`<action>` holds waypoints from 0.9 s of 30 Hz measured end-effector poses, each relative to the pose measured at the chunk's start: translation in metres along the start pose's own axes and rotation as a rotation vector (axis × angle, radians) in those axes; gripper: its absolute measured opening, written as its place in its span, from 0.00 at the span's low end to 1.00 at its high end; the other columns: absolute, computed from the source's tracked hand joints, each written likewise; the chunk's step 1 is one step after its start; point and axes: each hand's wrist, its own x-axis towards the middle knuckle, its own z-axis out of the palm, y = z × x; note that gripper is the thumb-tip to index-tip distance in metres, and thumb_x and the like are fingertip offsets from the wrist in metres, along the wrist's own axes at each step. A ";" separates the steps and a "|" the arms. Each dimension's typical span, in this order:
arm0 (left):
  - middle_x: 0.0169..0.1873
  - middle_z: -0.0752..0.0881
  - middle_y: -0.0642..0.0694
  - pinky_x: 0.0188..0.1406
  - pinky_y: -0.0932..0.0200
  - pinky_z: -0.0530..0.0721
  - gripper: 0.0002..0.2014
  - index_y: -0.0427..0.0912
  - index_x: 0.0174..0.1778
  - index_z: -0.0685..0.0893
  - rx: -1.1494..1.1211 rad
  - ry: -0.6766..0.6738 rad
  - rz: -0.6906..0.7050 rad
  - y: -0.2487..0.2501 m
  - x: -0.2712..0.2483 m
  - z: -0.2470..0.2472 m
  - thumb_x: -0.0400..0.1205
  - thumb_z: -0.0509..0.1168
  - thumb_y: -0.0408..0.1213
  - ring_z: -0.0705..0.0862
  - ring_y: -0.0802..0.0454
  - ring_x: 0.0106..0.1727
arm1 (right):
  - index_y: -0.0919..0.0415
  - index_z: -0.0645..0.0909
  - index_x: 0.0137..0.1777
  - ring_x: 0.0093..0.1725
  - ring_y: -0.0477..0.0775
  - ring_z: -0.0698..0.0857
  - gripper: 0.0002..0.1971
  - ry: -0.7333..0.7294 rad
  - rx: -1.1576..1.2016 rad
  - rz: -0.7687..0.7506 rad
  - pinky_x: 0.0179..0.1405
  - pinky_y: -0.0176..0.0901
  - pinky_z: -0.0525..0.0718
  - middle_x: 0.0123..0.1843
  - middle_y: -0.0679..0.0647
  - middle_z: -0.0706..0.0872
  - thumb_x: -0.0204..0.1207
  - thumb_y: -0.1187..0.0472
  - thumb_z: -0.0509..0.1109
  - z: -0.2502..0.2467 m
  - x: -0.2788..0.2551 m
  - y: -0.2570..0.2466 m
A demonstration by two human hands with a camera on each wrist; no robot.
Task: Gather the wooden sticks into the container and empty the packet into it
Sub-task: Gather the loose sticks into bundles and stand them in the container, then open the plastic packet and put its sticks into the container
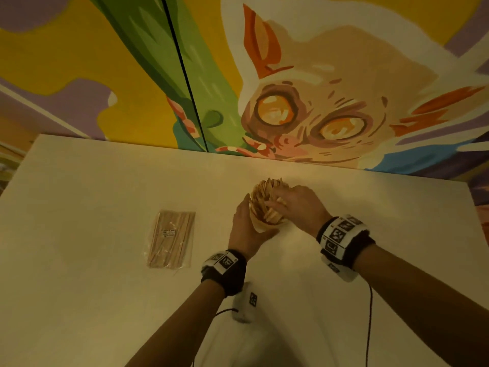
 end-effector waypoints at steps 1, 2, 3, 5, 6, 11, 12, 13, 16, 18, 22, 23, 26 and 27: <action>0.75 0.73 0.51 0.72 0.46 0.75 0.48 0.53 0.79 0.66 -0.003 -0.012 0.007 0.000 0.004 0.002 0.64 0.80 0.54 0.73 0.51 0.74 | 0.60 0.82 0.56 0.46 0.63 0.87 0.14 -0.066 -0.148 -0.075 0.46 0.54 0.83 0.49 0.60 0.89 0.85 0.51 0.61 0.007 0.001 -0.003; 0.73 0.75 0.52 0.71 0.46 0.77 0.47 0.55 0.78 0.67 -0.012 -0.008 0.009 0.000 0.009 0.003 0.63 0.80 0.55 0.74 0.52 0.73 | 0.61 0.81 0.59 0.50 0.65 0.86 0.15 -0.114 -0.278 -0.162 0.50 0.57 0.82 0.54 0.61 0.87 0.87 0.55 0.56 0.017 0.000 -0.007; 0.73 0.75 0.51 0.71 0.47 0.77 0.47 0.55 0.78 0.66 -0.010 -0.005 0.018 -0.001 0.011 0.004 0.63 0.80 0.54 0.75 0.52 0.73 | 0.62 0.81 0.60 0.53 0.66 0.86 0.16 -0.187 -0.393 -0.213 0.54 0.60 0.80 0.57 0.61 0.87 0.86 0.59 0.52 0.027 0.000 -0.008; 0.77 0.71 0.47 0.75 0.46 0.73 0.51 0.50 0.81 0.62 0.027 -0.006 0.020 -0.001 0.008 0.002 0.65 0.82 0.48 0.71 0.49 0.76 | 0.61 0.81 0.54 0.49 0.65 0.87 0.13 -0.234 -0.414 -0.217 0.54 0.59 0.78 0.50 0.60 0.89 0.84 0.60 0.55 0.035 -0.003 -0.012; 0.79 0.68 0.45 0.76 0.45 0.71 0.52 0.46 0.82 0.59 0.047 -0.011 0.003 -0.004 0.006 -0.001 0.66 0.82 0.46 0.69 0.47 0.78 | 0.60 0.81 0.53 0.48 0.63 0.86 0.11 -0.195 -0.396 -0.210 0.54 0.58 0.78 0.48 0.58 0.89 0.83 0.59 0.57 0.037 -0.004 -0.010; 0.74 0.72 0.46 0.71 0.47 0.76 0.36 0.45 0.78 0.68 0.101 0.106 0.002 -0.026 -0.018 -0.038 0.74 0.76 0.37 0.73 0.48 0.73 | 0.56 0.81 0.58 0.54 0.61 0.82 0.20 -0.100 -0.407 -0.178 0.58 0.58 0.74 0.52 0.55 0.89 0.85 0.49 0.48 0.030 -0.007 -0.007; 0.72 0.74 0.46 0.69 0.47 0.77 0.31 0.44 0.75 0.72 0.108 0.160 0.000 -0.031 -0.022 -0.050 0.75 0.74 0.36 0.74 0.48 0.70 | 0.55 0.81 0.56 0.52 0.60 0.81 0.21 -0.063 -0.372 -0.152 0.54 0.56 0.74 0.50 0.54 0.89 0.85 0.47 0.48 0.026 -0.009 -0.008; 0.69 0.76 0.45 0.67 0.47 0.78 0.27 0.44 0.71 0.76 0.126 0.219 -0.007 -0.039 -0.026 -0.064 0.76 0.73 0.34 0.76 0.47 0.68 | 0.55 0.80 0.55 0.52 0.59 0.80 0.22 -0.030 -0.344 -0.120 0.52 0.55 0.73 0.50 0.53 0.88 0.84 0.46 0.48 0.022 -0.011 -0.010; 0.66 0.78 0.42 0.65 0.41 0.78 0.20 0.42 0.64 0.80 0.246 0.415 -0.106 -0.068 -0.034 -0.108 0.76 0.70 0.32 0.76 0.42 0.65 | 0.55 0.80 0.59 0.55 0.58 0.77 0.23 0.073 -0.274 -0.042 0.50 0.53 0.75 0.56 0.54 0.84 0.82 0.42 0.50 0.006 -0.022 -0.008; 0.71 0.74 0.41 0.66 0.38 0.76 0.22 0.43 0.69 0.77 0.354 0.506 -0.310 -0.086 -0.040 -0.133 0.78 0.69 0.37 0.73 0.38 0.69 | 0.56 0.79 0.62 0.58 0.57 0.75 0.22 0.149 -0.189 -0.008 0.51 0.52 0.76 0.61 0.54 0.79 0.82 0.44 0.52 -0.004 -0.033 -0.005; 0.68 0.78 0.39 0.67 0.40 0.76 0.29 0.43 0.72 0.73 0.303 0.401 -0.655 -0.119 -0.055 -0.156 0.78 0.68 0.53 0.76 0.36 0.68 | 0.55 0.80 0.57 0.55 0.50 0.75 0.14 0.209 0.032 -0.033 0.51 0.48 0.76 0.58 0.48 0.77 0.84 0.51 0.56 -0.013 -0.072 -0.011; 0.63 0.82 0.39 0.62 0.43 0.80 0.27 0.42 0.68 0.76 0.253 0.356 -0.652 -0.123 -0.058 -0.156 0.77 0.70 0.52 0.81 0.36 0.62 | 0.55 0.80 0.53 0.52 0.47 0.76 0.14 0.176 0.086 -0.042 0.50 0.46 0.76 0.54 0.46 0.78 0.84 0.50 0.55 -0.009 -0.085 -0.014; 0.44 0.87 0.41 0.43 0.51 0.82 0.14 0.42 0.44 0.80 0.197 0.179 -0.595 -0.118 -0.073 -0.142 0.75 0.75 0.47 0.84 0.42 0.43 | 0.54 0.80 0.43 0.39 0.47 0.77 0.17 -0.014 0.309 0.044 0.42 0.48 0.79 0.40 0.47 0.81 0.82 0.47 0.54 0.014 -0.124 -0.023; 0.40 0.86 0.43 0.41 0.52 0.82 0.12 0.44 0.41 0.80 0.169 0.139 -0.570 -0.114 -0.080 -0.134 0.75 0.75 0.45 0.84 0.43 0.42 | 0.53 0.79 0.41 0.37 0.48 0.78 0.14 -0.078 0.387 0.117 0.40 0.50 0.80 0.37 0.49 0.82 0.82 0.48 0.57 0.024 -0.135 -0.025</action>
